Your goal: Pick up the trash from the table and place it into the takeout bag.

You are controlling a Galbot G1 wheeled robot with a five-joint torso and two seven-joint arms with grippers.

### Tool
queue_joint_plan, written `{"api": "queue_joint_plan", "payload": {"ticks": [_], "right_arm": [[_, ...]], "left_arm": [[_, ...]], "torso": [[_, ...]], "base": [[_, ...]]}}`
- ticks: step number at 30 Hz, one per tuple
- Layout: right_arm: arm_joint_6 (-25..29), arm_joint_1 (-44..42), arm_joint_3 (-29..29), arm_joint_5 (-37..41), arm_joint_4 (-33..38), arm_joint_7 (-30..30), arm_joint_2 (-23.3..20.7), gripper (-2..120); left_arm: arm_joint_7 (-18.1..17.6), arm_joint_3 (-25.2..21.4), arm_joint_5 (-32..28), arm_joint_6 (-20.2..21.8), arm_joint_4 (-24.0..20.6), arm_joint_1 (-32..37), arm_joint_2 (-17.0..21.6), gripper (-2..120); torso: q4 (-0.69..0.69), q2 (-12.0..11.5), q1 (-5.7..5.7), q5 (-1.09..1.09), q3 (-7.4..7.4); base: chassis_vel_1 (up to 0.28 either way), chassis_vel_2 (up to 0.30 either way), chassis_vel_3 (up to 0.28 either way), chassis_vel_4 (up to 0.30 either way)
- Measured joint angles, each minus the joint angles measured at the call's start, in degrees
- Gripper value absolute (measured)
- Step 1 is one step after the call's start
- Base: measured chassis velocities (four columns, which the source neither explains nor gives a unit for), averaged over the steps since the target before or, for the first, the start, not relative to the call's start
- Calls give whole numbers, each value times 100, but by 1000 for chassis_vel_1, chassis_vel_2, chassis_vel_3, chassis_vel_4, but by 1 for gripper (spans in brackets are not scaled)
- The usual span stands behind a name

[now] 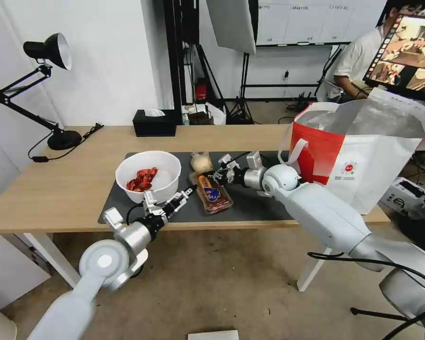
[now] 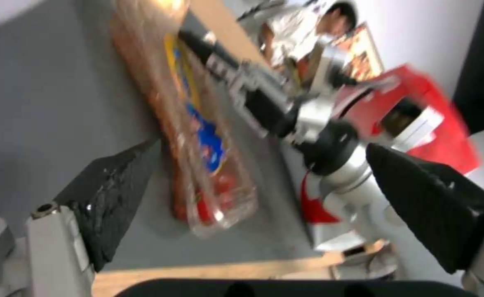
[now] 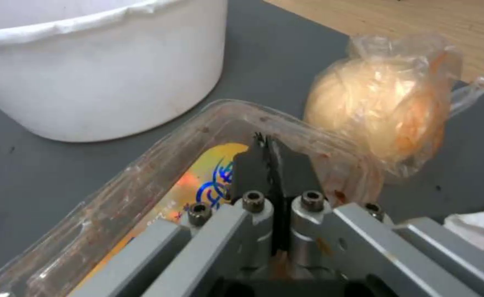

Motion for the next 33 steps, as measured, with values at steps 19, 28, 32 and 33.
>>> {"api": "queue_joint_plan", "payload": {"ticks": [19,28,32,33], "right_arm": [[0,6,-21,82,173,-4,-176,0],[0,-9,-20,152,293,-1,-272,0],[0,-14,-21,154,301,1,-273,0],[0,-19,-19,154,307,2,-273,0]], "left_arm": [[-891,436,-71,403,401,-680,-282,100],[-1200,579,49,391,586,-943,-284,100],[-1251,604,46,389,626,-990,-294,100],[-1290,621,34,388,660,-1026,-308,100]], "torso": [[0,0,0,0,0],[0,0,0,0,0],[0,0,0,0,0],[0,0,0,0,0]], "base": [[0,0,0,0],[0,0,0,0],[0,0,0,0],[0,0,0,0]]}}
